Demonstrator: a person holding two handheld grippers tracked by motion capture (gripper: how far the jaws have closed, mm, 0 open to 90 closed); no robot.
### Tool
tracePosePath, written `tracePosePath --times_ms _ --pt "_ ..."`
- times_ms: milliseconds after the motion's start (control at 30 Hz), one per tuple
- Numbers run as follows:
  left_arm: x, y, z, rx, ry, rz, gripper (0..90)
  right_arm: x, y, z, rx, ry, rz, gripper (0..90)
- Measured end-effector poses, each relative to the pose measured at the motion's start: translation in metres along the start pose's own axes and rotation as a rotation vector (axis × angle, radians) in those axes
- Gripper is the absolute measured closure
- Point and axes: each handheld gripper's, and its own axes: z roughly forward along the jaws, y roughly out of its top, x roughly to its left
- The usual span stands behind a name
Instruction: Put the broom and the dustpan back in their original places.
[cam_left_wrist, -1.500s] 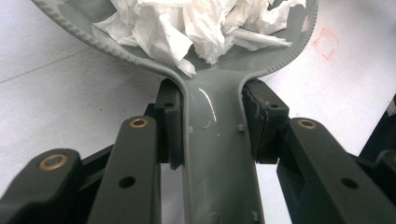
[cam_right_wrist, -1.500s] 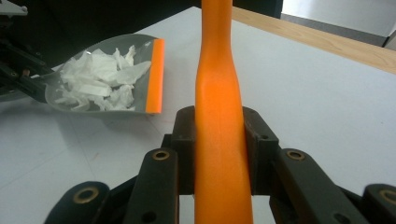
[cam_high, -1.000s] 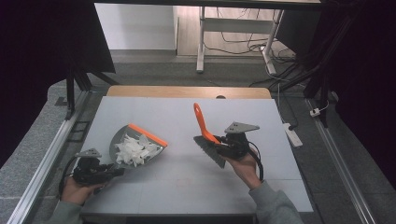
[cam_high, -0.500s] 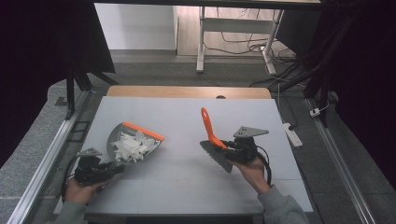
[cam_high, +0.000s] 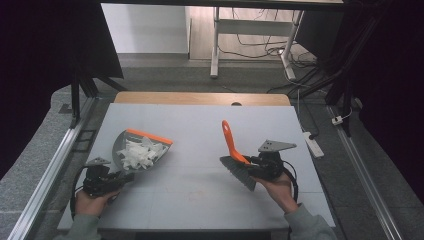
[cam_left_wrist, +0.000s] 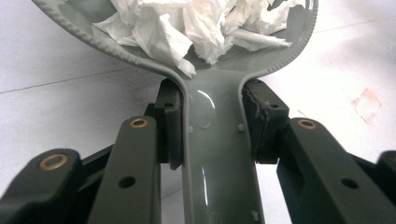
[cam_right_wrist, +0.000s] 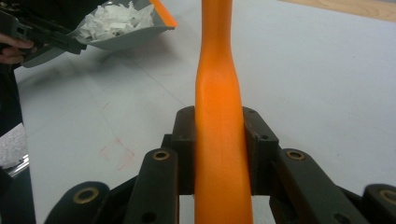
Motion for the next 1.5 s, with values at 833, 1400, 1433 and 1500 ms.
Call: tracePosePath --times_ms 833,1400,1433,1500 --pt "-0.009 0.004 0.026 -0.022 0.092 -0.145 61.3 -0.005 -0.021 -0.011 0.061 0.068 0.084 70.2" --pt "-0.007 0.008 0.037 -0.003 0.126 -0.157 61.3 -0.034 -0.031 -0.003 0.112 -0.005 0.169 70.2" --pt "-0.007 0.008 0.037 -0.001 0.127 -0.155 61.3 -0.035 -0.032 -0.002 0.113 -0.014 0.170 70.1" --pt "-0.007 0.009 0.038 0.001 0.129 -0.155 61.3 -0.038 -0.032 0.000 0.120 -0.030 0.169 70.0"
